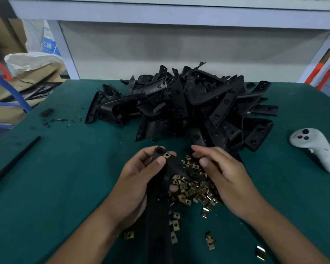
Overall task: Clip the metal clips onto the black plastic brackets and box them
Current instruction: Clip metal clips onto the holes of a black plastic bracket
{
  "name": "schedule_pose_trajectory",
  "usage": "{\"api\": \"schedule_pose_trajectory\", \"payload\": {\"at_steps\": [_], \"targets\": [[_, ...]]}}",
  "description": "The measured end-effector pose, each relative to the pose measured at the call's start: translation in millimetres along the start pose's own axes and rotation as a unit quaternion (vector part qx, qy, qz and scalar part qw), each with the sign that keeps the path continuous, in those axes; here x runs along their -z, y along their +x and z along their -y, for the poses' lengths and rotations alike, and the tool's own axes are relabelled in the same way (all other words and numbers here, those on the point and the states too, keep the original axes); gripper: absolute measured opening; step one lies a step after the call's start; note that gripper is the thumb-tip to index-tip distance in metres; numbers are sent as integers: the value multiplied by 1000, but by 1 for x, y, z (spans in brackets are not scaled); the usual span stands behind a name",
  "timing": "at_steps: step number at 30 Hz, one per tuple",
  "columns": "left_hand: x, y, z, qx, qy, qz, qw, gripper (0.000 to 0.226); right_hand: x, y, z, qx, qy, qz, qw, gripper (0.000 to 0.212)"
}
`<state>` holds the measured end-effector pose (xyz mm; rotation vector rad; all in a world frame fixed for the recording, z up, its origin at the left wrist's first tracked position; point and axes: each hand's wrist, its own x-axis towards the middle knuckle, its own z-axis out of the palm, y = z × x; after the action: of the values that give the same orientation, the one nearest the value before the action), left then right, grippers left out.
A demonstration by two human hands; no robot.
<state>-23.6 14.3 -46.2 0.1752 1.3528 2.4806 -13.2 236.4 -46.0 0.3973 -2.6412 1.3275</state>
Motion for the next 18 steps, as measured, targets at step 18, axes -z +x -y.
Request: {"api": "schedule_pose_trajectory", "payload": {"at_steps": [18], "targets": [[5, 4, -3, 18, -19, -48, 999, 67, -5, -2, 5, 5, 42, -33, 999, 21]]}}
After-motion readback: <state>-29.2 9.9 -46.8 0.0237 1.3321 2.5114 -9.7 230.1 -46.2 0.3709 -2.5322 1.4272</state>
